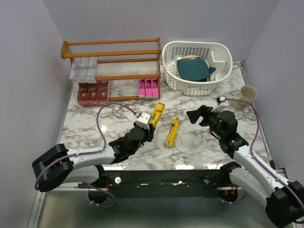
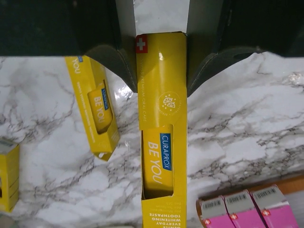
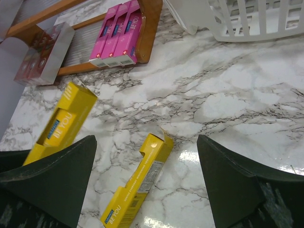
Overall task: Place and organize the toothpastes onto the shelf
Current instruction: Place the toothpaste on the shelf.
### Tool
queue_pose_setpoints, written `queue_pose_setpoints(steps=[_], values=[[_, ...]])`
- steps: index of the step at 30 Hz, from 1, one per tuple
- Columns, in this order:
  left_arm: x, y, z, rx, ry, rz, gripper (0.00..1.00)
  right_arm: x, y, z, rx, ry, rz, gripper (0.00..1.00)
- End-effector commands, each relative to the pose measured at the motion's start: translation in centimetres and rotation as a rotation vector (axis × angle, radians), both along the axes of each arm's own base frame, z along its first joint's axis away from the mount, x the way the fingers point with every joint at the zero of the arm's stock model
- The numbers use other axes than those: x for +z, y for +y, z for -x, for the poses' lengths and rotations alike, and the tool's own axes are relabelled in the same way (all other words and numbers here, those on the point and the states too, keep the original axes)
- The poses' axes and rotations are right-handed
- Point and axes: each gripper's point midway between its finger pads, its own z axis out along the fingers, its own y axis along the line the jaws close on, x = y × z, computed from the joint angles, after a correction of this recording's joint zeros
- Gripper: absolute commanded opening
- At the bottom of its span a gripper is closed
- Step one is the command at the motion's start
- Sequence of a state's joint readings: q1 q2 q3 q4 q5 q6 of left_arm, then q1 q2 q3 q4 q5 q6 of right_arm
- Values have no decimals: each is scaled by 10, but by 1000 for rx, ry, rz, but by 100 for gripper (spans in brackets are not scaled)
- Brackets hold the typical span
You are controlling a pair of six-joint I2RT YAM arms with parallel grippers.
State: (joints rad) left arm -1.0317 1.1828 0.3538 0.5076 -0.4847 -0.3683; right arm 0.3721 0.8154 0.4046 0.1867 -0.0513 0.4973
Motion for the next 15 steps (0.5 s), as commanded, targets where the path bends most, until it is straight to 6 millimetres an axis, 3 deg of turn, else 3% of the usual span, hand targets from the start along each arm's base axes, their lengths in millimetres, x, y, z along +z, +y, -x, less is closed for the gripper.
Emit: queue_pose_setpoints(steps=[1, 2, 7, 8, 13, 15], values=[[33, 17, -14, 124, -4, -59, 43, -1, 3, 1, 14, -5, -8, 95], [50, 13, -19, 136, -15, -39, 43, -1, 3, 2, 14, -4, -9, 95], [78, 27, -45, 251, 19, -63, 42, -1, 2, 2, 10, -6, -9, 95], [93, 22, -54, 263, 9, -42, 42, 0, 2, 2, 10, -8, -10, 95], [133, 36, -92, 352, -13, 4, 42, 0, 1, 2, 7, -7, -8, 95], [131, 34, -106, 359, 2, -12, 42, 0, 0, 2, 2, -8, -8, 95]])
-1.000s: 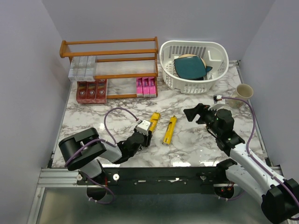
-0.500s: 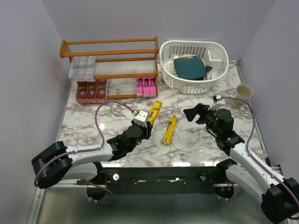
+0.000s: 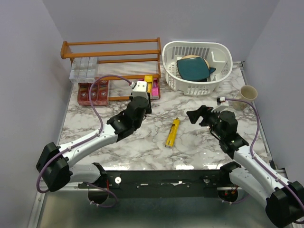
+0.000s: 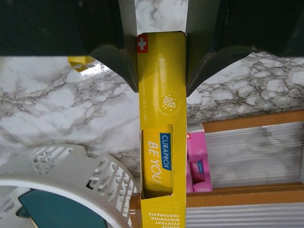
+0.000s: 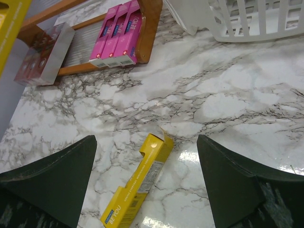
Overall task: Place and organize the toothpastes onto the shelf
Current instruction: Place the toothpaste on the shelf.
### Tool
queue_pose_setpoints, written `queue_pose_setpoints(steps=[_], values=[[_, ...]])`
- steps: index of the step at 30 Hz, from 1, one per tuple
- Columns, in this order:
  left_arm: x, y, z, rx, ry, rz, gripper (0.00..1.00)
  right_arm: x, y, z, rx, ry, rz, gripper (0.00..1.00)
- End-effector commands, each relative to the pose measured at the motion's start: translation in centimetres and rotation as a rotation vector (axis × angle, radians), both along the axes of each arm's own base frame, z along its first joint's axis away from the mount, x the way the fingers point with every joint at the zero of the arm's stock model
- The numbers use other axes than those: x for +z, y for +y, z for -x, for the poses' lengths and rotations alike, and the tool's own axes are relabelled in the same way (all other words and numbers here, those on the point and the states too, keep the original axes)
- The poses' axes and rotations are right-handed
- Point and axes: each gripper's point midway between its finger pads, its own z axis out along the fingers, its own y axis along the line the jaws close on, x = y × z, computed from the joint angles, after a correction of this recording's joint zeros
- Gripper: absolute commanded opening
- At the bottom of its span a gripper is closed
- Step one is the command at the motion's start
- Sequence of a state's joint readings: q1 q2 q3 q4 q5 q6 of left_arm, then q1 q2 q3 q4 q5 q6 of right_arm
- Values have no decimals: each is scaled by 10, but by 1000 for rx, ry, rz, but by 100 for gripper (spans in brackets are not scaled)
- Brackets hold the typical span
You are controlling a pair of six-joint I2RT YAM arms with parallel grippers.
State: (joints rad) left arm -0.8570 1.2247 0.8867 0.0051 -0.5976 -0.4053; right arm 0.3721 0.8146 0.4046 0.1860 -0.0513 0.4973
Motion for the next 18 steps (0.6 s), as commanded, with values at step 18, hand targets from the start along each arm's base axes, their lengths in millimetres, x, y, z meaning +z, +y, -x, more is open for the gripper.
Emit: queue_pose_setpoints(steps=[18], values=[[10, -3, -165, 179, 43, -32, 42, 1, -2, 3, -10, -13, -5, 95]])
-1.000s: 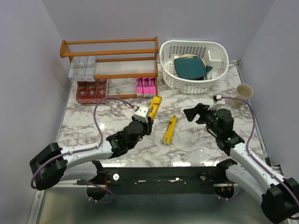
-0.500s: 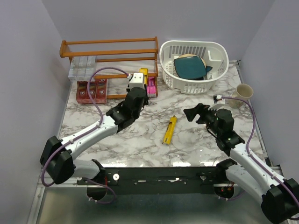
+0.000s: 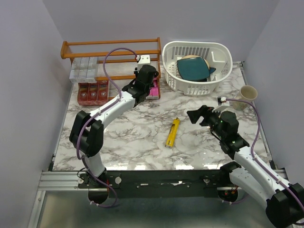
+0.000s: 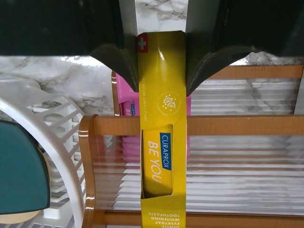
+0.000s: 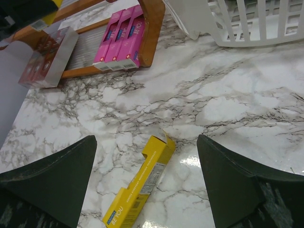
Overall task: Place and organize the toothpastes onto the shelf
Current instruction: Place the toothpaste on the shelf.
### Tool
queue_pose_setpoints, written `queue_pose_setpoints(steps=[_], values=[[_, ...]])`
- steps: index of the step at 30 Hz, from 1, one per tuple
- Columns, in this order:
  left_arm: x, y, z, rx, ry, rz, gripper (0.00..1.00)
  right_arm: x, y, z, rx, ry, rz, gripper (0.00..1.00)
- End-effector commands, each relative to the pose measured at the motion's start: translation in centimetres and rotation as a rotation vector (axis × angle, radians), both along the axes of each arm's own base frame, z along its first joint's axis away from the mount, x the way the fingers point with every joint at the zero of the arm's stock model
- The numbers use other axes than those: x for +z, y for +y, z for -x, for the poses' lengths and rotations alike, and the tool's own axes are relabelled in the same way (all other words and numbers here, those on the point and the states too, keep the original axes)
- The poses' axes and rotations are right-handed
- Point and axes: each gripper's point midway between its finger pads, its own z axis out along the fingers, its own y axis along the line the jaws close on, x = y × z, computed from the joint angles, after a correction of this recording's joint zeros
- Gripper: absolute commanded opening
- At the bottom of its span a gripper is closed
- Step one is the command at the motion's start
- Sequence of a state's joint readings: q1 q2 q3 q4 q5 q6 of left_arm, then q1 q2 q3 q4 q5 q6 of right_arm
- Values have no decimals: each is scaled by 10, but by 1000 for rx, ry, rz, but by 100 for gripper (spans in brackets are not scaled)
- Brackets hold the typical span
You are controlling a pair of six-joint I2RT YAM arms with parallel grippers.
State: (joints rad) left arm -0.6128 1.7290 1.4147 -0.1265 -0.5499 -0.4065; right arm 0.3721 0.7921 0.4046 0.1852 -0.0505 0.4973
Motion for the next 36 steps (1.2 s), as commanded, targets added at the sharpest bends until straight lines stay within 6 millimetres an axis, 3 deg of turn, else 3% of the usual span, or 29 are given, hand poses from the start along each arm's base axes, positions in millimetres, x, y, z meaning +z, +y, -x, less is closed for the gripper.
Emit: queue_pose_setpoints(steps=[1, 8, 20, 30, 36], values=[[15, -10, -28, -19, -60, 30, 42, -6, -2, 0, -10, 8, 4, 95], [28, -25, -57, -40, -124, 51, 43, -10, 0, 0, -6, 22, 7, 95], [2, -38, -90, -39, -48, 14, 53, -11, -1, -1, -8, 24, 14, 95], [0, -46, -88, -74, -42, 49, 61, -11, -1, -1, -9, 24, 14, 95], [15, -53, -82, -122, -75, 102, 72, -11, -1, -1, -8, 24, 14, 95]])
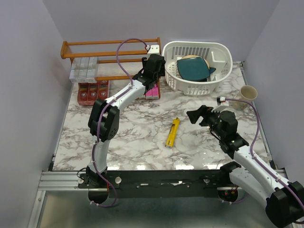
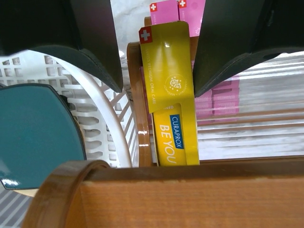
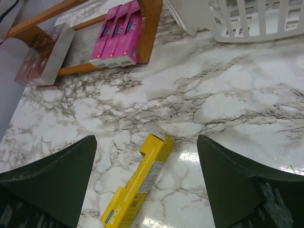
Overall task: Place and organize the toothpastes onto the shelf
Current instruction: Place the toothpaste on the shelf, then pick up the toothpaste from the center of the board.
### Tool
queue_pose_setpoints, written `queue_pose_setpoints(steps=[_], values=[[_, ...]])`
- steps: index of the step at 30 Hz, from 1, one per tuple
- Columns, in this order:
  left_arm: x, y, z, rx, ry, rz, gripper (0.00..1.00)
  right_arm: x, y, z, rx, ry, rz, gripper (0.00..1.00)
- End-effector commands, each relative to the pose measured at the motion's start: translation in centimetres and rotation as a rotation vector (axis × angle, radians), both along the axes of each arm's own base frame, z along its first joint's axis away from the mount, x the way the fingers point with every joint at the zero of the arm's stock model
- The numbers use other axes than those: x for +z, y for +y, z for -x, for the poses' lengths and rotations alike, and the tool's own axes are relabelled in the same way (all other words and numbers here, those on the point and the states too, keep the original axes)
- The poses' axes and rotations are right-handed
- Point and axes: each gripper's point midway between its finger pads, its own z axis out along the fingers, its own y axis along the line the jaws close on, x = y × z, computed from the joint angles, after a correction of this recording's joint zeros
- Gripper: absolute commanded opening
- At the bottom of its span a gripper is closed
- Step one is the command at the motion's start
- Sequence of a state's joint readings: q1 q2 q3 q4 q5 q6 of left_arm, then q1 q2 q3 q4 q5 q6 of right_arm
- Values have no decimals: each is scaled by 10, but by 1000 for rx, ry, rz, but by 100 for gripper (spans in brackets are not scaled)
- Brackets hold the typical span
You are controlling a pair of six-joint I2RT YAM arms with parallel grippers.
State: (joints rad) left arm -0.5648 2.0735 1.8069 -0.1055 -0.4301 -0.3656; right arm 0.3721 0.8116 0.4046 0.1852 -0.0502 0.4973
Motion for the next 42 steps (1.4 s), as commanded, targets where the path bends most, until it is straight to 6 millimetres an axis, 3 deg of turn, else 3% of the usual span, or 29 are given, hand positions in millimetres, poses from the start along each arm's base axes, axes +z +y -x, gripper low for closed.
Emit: queue_pose_setpoints(steps=[1, 7, 13, 17, 19, 20, 23, 24, 26, 28, 30, 31, 32, 38, 41, 42], values=[[25, -5, 6, -46, -45, 68, 75, -4, -1, 1, -8, 4, 5, 95], [54, 7, 17, -32, -82, 60, 95, -2, -2, 1, -10, -1, 5, 95], [96, 26, 47, -33, -127, 77, 99, -2, -5, -1, -34, 19, 13, 95], [122, 55, 92, -31, -158, 99, 99, -15, -3, -2, -28, 112, 37, 95], [125, 67, 111, -25, -161, 114, 99, -24, 2, -5, -13, 170, 49, 95], [126, 77, 129, -23, -163, 130, 99, -20, 5, -6, -4, 188, 47, 95], [116, 99, 167, -19, -137, 149, 99, -42, 13, -3, 37, 316, 86, 95], [113, 104, 176, -16, -127, 158, 99, -37, 16, -7, 40, 325, 89, 95], [100, 118, 203, -23, -90, 145, 99, -55, 17, -5, 31, 414, 132, 95], [85, 129, 222, -36, -52, 105, 99, -55, 21, -10, 16, 437, 161, 95], [77, 142, 242, -41, -49, 91, 99, -70, 23, -9, 7, 514, 199, 95], [68, 147, 251, -41, -23, 76, 99, -65, 28, -14, -4, 508, 217, 95], [64, 154, 263, -45, -25, 77, 99, -77, 29, -12, -13, 565, 248, 95], [28, 178, 299, -69, -11, 13, 99, -90, 49, -22, -82, 657, 327, 96], [14, 191, 307, -44, -20, -19, 99, -106, 51, -21, -115, 725, 380, 96], [13, 194, 308, -39, -23, -39, 99, -102, 56, -26, -117, 721, 382, 95]])
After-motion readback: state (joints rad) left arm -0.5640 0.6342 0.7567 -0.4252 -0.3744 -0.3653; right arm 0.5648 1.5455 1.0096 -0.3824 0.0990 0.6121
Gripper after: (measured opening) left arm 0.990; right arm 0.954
